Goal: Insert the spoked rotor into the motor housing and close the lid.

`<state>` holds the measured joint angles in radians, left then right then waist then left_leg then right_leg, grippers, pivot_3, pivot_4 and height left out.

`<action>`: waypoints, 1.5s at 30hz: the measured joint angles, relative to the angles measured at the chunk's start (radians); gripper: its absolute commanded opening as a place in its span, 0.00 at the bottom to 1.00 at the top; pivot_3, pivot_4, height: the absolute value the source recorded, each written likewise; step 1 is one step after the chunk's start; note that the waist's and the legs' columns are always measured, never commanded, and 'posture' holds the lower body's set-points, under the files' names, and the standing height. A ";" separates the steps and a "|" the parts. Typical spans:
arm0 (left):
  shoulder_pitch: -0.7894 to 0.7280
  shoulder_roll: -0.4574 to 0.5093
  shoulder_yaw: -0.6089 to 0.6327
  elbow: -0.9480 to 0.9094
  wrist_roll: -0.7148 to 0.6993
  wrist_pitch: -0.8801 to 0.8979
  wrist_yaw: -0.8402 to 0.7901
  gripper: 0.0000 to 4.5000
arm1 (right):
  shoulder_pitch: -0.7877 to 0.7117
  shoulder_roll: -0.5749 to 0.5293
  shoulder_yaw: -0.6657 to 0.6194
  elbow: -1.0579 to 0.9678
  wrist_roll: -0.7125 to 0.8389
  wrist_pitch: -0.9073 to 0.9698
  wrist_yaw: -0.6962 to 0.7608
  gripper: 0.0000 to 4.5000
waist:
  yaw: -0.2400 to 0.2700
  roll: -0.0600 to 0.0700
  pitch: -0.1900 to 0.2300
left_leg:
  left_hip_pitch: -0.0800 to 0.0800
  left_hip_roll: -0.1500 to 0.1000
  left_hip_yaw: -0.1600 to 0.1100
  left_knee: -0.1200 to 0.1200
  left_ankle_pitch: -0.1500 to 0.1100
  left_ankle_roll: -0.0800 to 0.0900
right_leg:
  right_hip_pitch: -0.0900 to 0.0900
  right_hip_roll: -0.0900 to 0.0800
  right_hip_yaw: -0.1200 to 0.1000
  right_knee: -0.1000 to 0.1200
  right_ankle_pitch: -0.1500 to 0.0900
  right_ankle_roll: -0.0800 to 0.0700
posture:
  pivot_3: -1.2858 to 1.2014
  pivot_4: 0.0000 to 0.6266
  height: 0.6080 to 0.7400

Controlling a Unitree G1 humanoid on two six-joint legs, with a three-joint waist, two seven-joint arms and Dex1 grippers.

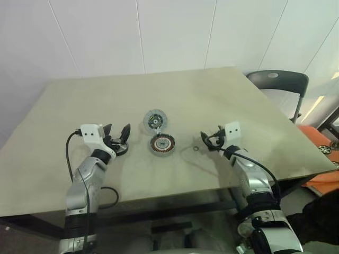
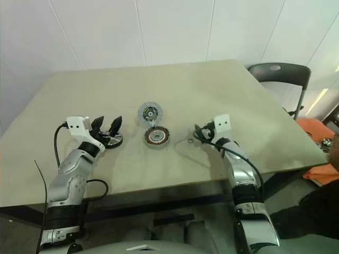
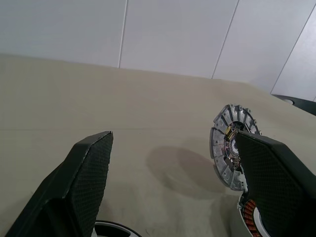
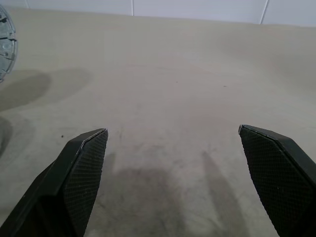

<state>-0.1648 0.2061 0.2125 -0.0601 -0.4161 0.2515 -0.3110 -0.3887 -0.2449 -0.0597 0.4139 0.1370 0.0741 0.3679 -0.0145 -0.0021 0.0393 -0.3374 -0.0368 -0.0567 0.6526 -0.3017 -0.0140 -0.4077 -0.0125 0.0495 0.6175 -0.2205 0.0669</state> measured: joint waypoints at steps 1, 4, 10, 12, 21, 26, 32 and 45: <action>0.000 0.000 0.000 0.000 0.000 0.000 -0.002 0.93 | 0.000 0.000 0.000 0.000 0.000 0.000 0.000 0.99 | 0.000 0.000 0.000 | 0.000 0.000 0.000 0.000 0.000 0.000 | 0.000 0.000 0.000 0.000 0.000 0.000 | 0.52 0.00 1.00; 0.000 0.000 0.000 0.000 0.000 0.002 -0.005 0.93 | 0.001 0.000 0.000 0.000 0.001 0.001 0.000 0.99 | 0.000 0.000 0.000 | 0.000 0.000 0.000 0.000 0.000 0.000 | 0.000 0.000 0.000 0.000 0.000 0.000 | 0.52 0.00 1.00; 0.008 0.010 0.000 -0.010 0.000 0.008 -0.004 0.93 | 0.000 0.010 0.000 0.005 0.001 0.000 -0.001 0.99 | -0.002 0.000 0.000 | 0.000 0.000 0.000 0.000 0.000 0.000 | 0.000 0.000 0.000 0.000 0.000 0.000 | 0.52 0.00 1.00; 0.013 0.011 0.001 -0.025 0.000 0.008 -0.002 0.93 | -0.004 0.019 0.001 0.013 0.001 -0.002 0.000 0.99 | -0.002 0.000 0.000 | 0.000 0.000 0.000 0.000 0.000 0.000 | 0.000 0.000 0.000 0.000 0.000 0.000 | 0.52 0.00 1.00; 0.025 0.022 0.008 -0.034 0.002 0.007 0.020 0.93 | -0.047 0.030 0.010 0.058 -0.004 -0.024 0.008 0.99 | 0.000 0.000 0.000 | 0.000 0.000 0.000 0.000 0.000 0.000 | 0.000 0.000 0.000 0.000 0.000 0.000 | 0.52 0.00 1.00; 0.021 0.024 0.013 -0.030 0.003 -0.004 0.028 0.93 | -0.050 0.030 0.010 0.064 -0.004 -0.024 0.010 0.99 | -0.001 0.000 0.000 | 0.000 0.000 0.000 0.000 0.000 0.000 | 0.000 0.000 0.000 0.000 0.000 0.000 | 0.52 0.00 1.00; -0.040 0.048 0.032 -0.007 0.117 -0.228 0.064 0.93 | -0.049 0.030 0.009 0.064 -0.005 -0.028 0.008 0.99 | 0.001 0.000 0.000 | 0.000 0.000 0.000 -0.001 0.000 0.000 | 0.000 0.000 0.000 0.000 0.000 0.000 | 0.52 0.00 1.00; -0.235 0.145 0.042 -0.098 0.237 -0.441 0.096 0.93 | -0.048 0.029 0.020 0.068 -0.016 -0.031 0.013 0.99 | 0.000 0.000 0.000 | 0.000 0.000 0.000 -0.001 0.000 0.000 | 0.000 -0.001 0.000 -0.001 0.000 0.000 | 0.52 0.00 1.00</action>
<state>-0.3998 0.3514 0.2548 -0.1585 -0.1794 -0.1898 -0.2149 -0.4369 -0.2163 -0.0401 0.4822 0.1209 0.0434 0.3811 -0.0149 -0.0024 0.0393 -0.3375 -0.0369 -0.0566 0.6511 -0.3016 -0.0142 -0.4079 -0.0132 0.0495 0.6168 -0.2201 0.0674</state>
